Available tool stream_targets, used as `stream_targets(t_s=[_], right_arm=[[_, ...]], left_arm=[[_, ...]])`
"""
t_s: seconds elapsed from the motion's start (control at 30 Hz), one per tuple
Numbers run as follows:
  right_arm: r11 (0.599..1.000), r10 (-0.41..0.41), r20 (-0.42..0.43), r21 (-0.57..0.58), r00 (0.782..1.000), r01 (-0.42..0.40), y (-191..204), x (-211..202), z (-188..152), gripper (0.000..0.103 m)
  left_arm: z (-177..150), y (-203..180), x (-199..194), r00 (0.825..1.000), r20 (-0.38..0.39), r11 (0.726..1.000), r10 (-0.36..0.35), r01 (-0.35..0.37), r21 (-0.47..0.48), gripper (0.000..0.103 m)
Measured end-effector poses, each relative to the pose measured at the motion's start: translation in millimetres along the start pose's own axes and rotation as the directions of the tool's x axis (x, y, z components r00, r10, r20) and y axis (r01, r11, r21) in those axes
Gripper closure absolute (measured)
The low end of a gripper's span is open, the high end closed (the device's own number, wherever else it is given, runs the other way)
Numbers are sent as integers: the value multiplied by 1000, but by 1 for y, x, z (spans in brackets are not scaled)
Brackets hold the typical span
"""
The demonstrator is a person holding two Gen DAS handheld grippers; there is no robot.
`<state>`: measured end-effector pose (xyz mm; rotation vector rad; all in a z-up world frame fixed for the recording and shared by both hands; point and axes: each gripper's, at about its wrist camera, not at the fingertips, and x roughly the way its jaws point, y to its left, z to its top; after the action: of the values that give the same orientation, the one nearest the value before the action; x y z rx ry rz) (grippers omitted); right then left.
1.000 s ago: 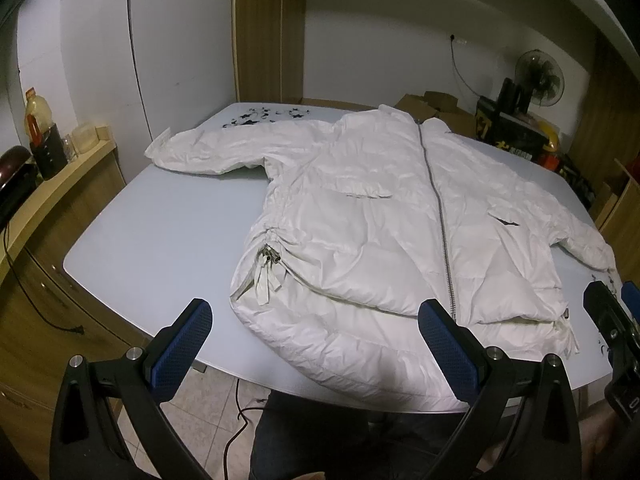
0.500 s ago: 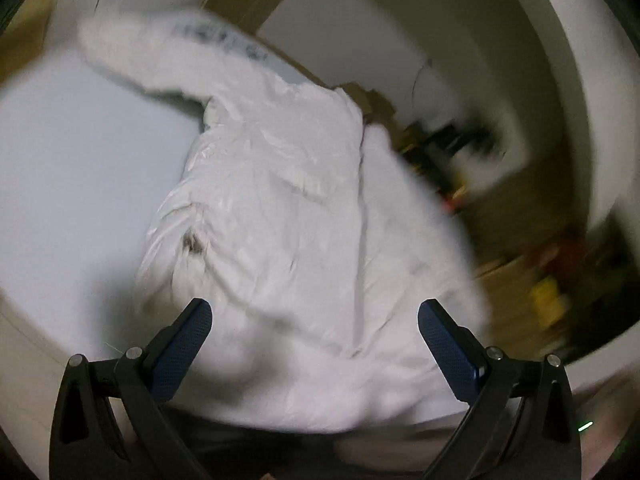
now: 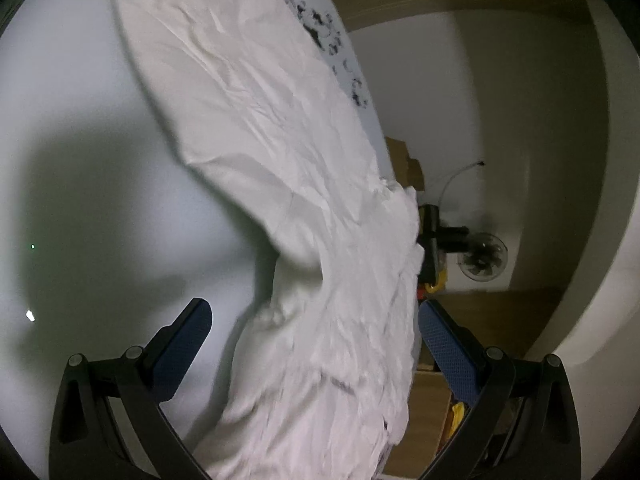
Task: Fold large clothes
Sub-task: 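Grasp the jacket sleeve cuff with the left tool and lift it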
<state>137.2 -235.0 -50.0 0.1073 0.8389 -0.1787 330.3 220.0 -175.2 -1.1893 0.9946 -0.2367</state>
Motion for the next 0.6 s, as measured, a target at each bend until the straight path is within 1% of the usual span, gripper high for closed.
stream_targets(t_s=[0.07, 0.2, 0.23, 0.27, 0.37, 0.4, 0.47, 0.57, 0.6], right_arm=[[1000, -4, -18, 2, 1000, 4, 1, 7, 3, 0], [1000, -16, -40, -5, 999, 16, 5, 16, 8, 0], [1000, -22, -46, -2, 999, 22, 4, 18, 9, 0], [1000, -23, -51, 3, 998, 23, 4, 21, 10, 0], [1000, -25, -71, 14, 997, 26, 3, 30, 15, 0], [1000, -24, -73, 14, 997, 25, 4, 33, 16, 0], [1000, -22, -79, 3, 997, 22, 9, 36, 18, 0], [1000, -19, -87, -11, 996, 18, 14, 40, 19, 0], [1000, -20, -88, -14, 996, 19, 15, 41, 19, 0]], left_arm=[[11, -1, 20, 1000, -12, 1000, 11, -11, -11, 0], [33, -4, 39, 999, 7, 999, 38, -38, -10, 0], [37, -2, 41, 999, 10, 999, 38, -38, -15, 1], [43, -2, 43, 1000, 19, 1000, 23, -23, -16, 1], [66, 0, 42, 997, 75, 999, 29, -27, -25, 1], [77, 4, 41, 996, 94, 999, 14, -11, -39, 1], [92, 9, 37, 991, 130, 998, 15, -8, -54, 1], [117, 18, 19, 973, 226, 996, 39, -21, -82, 1], [124, 21, 16, 970, 239, 996, 43, -22, -90, 2]])
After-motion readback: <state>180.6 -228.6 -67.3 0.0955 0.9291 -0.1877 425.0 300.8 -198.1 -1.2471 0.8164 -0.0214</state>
